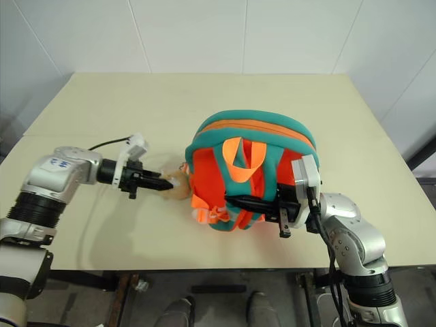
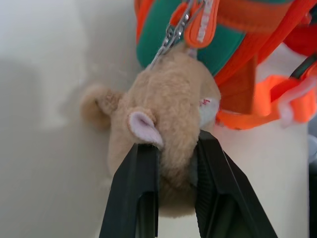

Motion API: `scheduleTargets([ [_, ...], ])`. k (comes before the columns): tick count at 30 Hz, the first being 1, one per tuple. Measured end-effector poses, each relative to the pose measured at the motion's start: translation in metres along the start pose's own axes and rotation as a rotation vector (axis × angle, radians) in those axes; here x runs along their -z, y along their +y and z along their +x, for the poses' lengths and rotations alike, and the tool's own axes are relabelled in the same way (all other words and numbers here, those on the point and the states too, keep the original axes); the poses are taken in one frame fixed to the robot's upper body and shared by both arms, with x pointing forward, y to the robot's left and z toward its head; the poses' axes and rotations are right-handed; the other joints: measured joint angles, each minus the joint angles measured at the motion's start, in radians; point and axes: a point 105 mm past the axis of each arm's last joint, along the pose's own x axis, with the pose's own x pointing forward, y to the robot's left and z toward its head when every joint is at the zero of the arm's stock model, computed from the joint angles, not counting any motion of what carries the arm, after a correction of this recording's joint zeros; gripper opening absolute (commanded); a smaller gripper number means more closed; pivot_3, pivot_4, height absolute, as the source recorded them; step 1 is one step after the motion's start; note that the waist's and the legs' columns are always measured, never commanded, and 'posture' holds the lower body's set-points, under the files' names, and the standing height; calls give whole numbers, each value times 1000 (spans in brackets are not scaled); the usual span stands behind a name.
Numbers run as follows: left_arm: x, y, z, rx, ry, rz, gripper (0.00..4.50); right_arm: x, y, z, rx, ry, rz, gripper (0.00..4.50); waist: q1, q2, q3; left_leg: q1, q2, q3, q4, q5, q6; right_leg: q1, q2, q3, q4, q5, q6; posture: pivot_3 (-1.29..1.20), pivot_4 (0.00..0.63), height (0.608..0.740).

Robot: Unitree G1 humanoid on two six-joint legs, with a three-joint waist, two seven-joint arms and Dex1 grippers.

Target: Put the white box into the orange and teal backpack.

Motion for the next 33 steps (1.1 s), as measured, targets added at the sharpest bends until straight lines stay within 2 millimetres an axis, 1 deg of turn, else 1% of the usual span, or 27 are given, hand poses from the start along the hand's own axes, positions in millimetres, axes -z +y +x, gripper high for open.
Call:
scheduleTargets([
  [2,-1,0,1,-2,0,9,525,0,-1,-1,12,23,0,0,-1,0,0,0,0,0,0,0,0,0,0,0,0,0,0,0,150,740],
  [5,-2,0,4,3,-35,-6,525,2,-3,-4,53,104,-14,0,1,0,0,0,0,0,0,0,0,0,0,0,0,0,0,0,150,740],
  [9,-7,-1,-4,17,-153,-53,525,7,-11,-14,142,254,-21,0,3,0,0,-1,0,0,0,0,0,0,0,0,0,0,0,0,150,740],
  [10,-10,-1,-8,16,-179,-54,1285,6,-10,-16,140,281,-26,689,4,0,0,-1,0,0,0,0,0,0,0,0,0,0,0,0,150,740],
  [11,-12,0,-10,9,-195,-52,1513,5,-8,-16,134,299,-31,924,4,0,0,-1,0,0,0,0,0,0,0,0,0,0,0,0,150,740],
  [12,-14,1,-12,0,-207,-49,1833,5,-6,-17,130,321,-33,1240,4,0,0,-1,0,0,0,0,0,0,0,0,-1,0,0,0,150,740],
  [15,-11,2,-19,-16,-238,-58,2835,0,-1,-28,143,404,-35,2266,4,0,0,-1,0,0,0,-1,1,0,0,0,-1,0,0,0,150,740],
  [19,-10,2,-26,-42,-298,-65,4097,-10,3,-40,187,443,-44,3639,3,0,0,-1,0,0,0,-1,1,0,0,0,-1,0,0,0,150,740],
  [20,-11,2,-28,-51,-315,-56,4401,-12,4,-43,201,452,-42,3990,2,0,0,-1,0,0,0,-1,1,0,0,0,-1,0,0,0,150,740],
  [21,-11,1,-30,-60,-325,-48,4500,-16,5,-45,215,456,-50,4277,1,0,0,-1,0,0,0,-1,1,0,0,0,-1,0,0,0,150,740],
  [22,-10,1,-30,-67,-328,-44,4500,-19,5,-48,229,463,-55,4463,1,0,0,-1,0,0,0,-1,1,0,0,0,-1,0,0,0,150,740],
  [24,-7,2,-30,-82,-330,-52,4500,-23,6,-56,265,484,-60,4463,3,0,0,-1,0,0,0,-1,1,0,0,0,-1,-1,-1,0,150,740],
  [25,-4,3,-31,-88,-347,-62,4500,-25,7,-68,301,523,-51,4463,5,0,0,-1,0,0,1,-1,1,0,0,0,-2,-2,-3,0,150,740],
  [26,1,5,-38,-112,-370,-78,4500,-29,7,-83,355,573,-48,4463,6,0,0,-1,0,1,1,-1,1,0,0,0,-2,-2,-4,0,150,740],
  [28,7,9,-48,-149,-392,-90,4500,-40,6,-101,423,614,-58,4463,8,0,0,-1,0,1,1,-1,1,0,0,0,-3,-2,-4,0,150,740],
  [30,4,11,-58,-174,-437,-64,4500,-52,9,-122,477,682,-56,4463,13,0,0,-1,0,1,1,-1,1,1,0,0,-3,-3,-6,0,150,740],
  [31,1,11,-62,-181,-459,-51,4500,-59,9,-129,499,700,-67,4463,15,0,0,0,0,1,1,-1,1,1,0,0,-3,-6,-12,0,150,740],
  [32,-1,11,-64,-185,-474,-39,4500,-65,9,-136,517,717,-71,4463,16,0,0,0,0,2,2,-1,1,1,0,0,-4,-8,-16,0,150,740],
  [33,-2,11,-65,-183,-492,-26,4500,-69,9,-145,544,736,-75,4463,17,0,0,0,0,2,3,-1,1,2,0,0,-4,-7,-16,0,150,740],
])
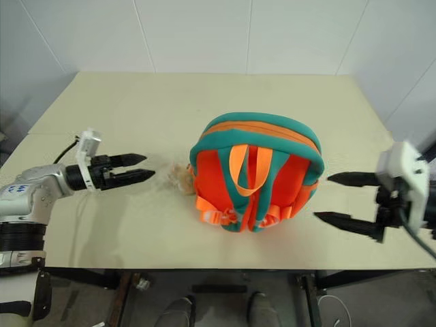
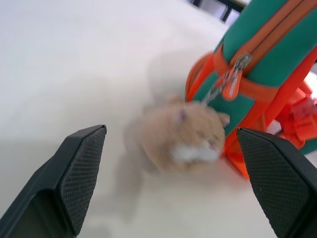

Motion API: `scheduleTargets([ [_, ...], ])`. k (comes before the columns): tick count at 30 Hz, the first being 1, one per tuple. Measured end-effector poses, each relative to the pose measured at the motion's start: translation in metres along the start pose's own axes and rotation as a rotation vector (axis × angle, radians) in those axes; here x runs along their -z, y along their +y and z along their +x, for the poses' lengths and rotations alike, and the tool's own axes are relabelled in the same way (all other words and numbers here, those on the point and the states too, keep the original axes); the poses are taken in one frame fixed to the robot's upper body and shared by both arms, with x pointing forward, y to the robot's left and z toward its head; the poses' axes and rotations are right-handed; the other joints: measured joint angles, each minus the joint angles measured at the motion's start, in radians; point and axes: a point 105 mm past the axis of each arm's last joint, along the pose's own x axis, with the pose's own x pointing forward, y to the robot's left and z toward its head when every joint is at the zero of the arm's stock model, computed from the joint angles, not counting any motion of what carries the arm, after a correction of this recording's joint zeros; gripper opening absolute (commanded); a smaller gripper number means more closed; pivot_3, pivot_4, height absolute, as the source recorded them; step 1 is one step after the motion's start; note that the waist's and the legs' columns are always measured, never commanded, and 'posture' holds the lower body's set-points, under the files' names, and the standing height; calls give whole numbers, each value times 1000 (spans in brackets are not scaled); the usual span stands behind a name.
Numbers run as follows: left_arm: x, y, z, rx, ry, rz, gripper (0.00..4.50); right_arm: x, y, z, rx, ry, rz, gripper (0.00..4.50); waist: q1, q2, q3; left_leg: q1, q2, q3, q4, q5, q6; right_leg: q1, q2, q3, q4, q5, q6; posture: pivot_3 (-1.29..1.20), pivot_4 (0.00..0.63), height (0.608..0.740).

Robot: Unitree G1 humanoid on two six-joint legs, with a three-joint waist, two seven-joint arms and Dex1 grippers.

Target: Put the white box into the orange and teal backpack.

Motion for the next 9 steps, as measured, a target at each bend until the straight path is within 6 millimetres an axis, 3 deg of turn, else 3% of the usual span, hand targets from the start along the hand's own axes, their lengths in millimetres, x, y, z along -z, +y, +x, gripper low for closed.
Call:
scheduleTargets([
  [4,-2,-3,9,69,-180,12,4500,14,-23,-19,131,8,-3,4463,6,0,0,-1,0,1,4,0,0,3,0,0,-4,4,0,0,150,740],
  [9,-4,-15,15,172,-256,39,4500,24,-21,-13,159,-51,25,4463,4,0,0,-1,0,1,6,0,0,2,0,0,-3,4,1,0,150,740],
])
